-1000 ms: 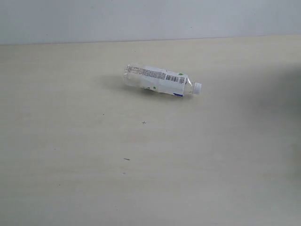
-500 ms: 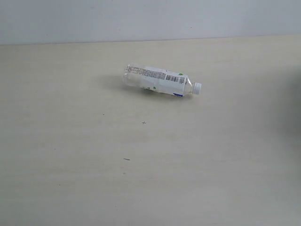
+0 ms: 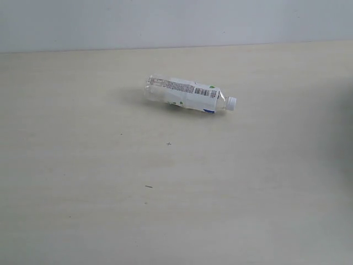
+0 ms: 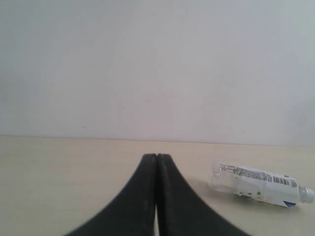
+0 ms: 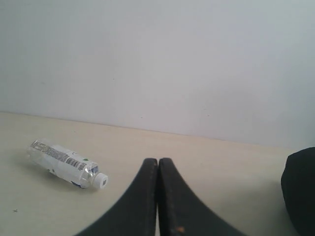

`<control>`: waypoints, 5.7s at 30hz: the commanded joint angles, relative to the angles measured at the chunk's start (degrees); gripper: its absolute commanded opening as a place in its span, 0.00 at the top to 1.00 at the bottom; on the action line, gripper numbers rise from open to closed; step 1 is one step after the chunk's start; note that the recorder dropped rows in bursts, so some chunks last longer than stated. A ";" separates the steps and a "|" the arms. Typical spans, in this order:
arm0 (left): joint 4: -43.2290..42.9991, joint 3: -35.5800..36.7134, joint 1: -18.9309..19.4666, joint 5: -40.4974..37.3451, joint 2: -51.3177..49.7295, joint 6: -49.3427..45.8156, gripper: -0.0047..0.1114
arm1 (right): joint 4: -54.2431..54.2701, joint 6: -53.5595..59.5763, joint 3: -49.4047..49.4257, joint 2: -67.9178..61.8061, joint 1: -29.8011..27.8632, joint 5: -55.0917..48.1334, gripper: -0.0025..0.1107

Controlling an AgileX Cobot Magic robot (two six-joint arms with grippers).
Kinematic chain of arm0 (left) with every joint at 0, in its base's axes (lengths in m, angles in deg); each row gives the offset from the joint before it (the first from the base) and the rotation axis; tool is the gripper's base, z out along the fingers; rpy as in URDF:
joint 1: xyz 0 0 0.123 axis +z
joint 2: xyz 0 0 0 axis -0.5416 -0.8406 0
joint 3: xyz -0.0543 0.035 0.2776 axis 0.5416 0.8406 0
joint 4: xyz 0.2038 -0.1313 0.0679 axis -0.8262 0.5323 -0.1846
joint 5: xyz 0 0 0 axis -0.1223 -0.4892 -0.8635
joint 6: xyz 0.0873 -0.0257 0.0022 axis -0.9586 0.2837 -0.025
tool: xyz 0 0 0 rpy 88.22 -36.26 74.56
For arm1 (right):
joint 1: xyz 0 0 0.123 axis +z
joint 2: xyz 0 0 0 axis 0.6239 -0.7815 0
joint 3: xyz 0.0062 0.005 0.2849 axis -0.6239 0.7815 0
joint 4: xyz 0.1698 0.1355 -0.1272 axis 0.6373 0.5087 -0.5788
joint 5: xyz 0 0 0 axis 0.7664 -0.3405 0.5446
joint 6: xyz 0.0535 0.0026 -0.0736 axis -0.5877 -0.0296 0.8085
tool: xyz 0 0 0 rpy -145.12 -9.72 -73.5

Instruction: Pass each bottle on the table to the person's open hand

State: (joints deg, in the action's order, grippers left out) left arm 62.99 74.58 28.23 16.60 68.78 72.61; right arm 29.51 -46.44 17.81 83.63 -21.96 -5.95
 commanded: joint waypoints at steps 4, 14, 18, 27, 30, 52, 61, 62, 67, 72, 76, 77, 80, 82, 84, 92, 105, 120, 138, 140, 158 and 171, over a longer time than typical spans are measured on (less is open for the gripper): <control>0.22 0.17 0.15 0.10 0.32 0.09 0.96 | 0.10 -0.10 0.25 0.19 -0.02 -0.24 0.98; 0.22 0.17 0.15 0.10 0.32 0.09 0.96 | 0.10 -0.10 0.25 0.19 -0.02 -0.24 0.98; 0.22 0.17 0.15 0.10 0.32 0.09 0.96 | 0.10 -0.10 0.25 0.19 -0.02 -0.24 0.98; 0.22 0.17 0.15 0.10 0.32 0.09 0.96 | -0.13 -0.10 0.25 0.19 -0.02 0.16 0.98; 0.22 0.17 0.15 0.10 0.32 0.09 0.96 | -0.03 -0.10 0.25 0.19 -0.02 0.13 0.98; 0.22 0.17 0.15 0.10 0.32 0.09 0.96 | -1.52 -3.13 -1.48 -14.81 -0.02 28.77 0.98; 0.22 0.17 0.15 0.10 0.32 0.09 0.96 | 2.50 4.87 -17.33 -44.69 -0.02 18.51 0.98; 0.22 0.17 0.15 0.10 0.32 0.09 0.96 | 5.69 9.52 -22.02 -51.54 -0.02 12.54 0.98; 0.22 0.17 0.15 0.10 0.32 0.09 0.96 | 31.00 37.25 -33.17 -70.56 -0.02 0.04 0.98; 0.22 0.17 0.15 0.10 0.32 0.09 0.96 | 39.26 45.90 -43.62 -88.03 -0.02 -5.12 0.78; 0.22 0.17 0.15 0.10 0.32 0.09 0.96 | 34.85 45.90 -56.38 -102.04 3.46 -9.33 0.59; 0.22 0.17 0.15 0.10 0.32 0.09 0.96 | 31.52 46.43 -59.92 -105.50 5.35 -10.08 0.55; 0.22 0.17 0.15 0.10 0.32 0.09 0.96 | 23.34 48.89 -64.64 -110.64 8.82 -9.10 0.45; 0.22 0.17 0.15 0.10 0.32 0.09 0.96 | 19.65 48.89 -66.84 -113.59 10.87 -6.70 0.40; 0.22 0.17 0.15 0.10 0.32 0.09 0.96 | 19.24 49.66 -68.24 -116.00 12.10 -5.30 0.37; 0.22 0.17 0.15 0.10 0.32 0.09 0.96 | 14.76 51.00 -72.77 -121.85 13.98 -4.60 0.33; 0.22 0.17 0.15 0.10 0.32 0.09 0.96 | 4.15 52.39 -73.25 -126.11 13.98 -7.84 0.30; 0.22 0.17 0.15 0.10 0.32 0.09 0.96 | 1.86 53.52 -73.25 -129.87 13.98 0.48 0.22; 0.22 0.17 0.15 0.10 0.32 0.09 0.96 | 1.86 50.85 -73.25 -131.73 13.98 1.76 0.23; 0.22 0.17 0.15 0.10 0.32 0.09 0.96 | 1.86 49.23 -73.25 -131.82 13.98 1.76 0.25; 0.22 0.17 0.15 0.10 0.32 0.09 0.96 | 0.77 47.90 -73.25 -132.06 13.98 1.79 0.28; 0.22 0.17 0.15 0.10 0.32 0.09 0.96 | 0.77 44.34 -73.25 -131.34 13.98 1.68 0.98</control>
State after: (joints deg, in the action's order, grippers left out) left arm 62.99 74.58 28.23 16.60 68.78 72.56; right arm 30.50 -1.61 -55.05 -48.36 -8.12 -4.55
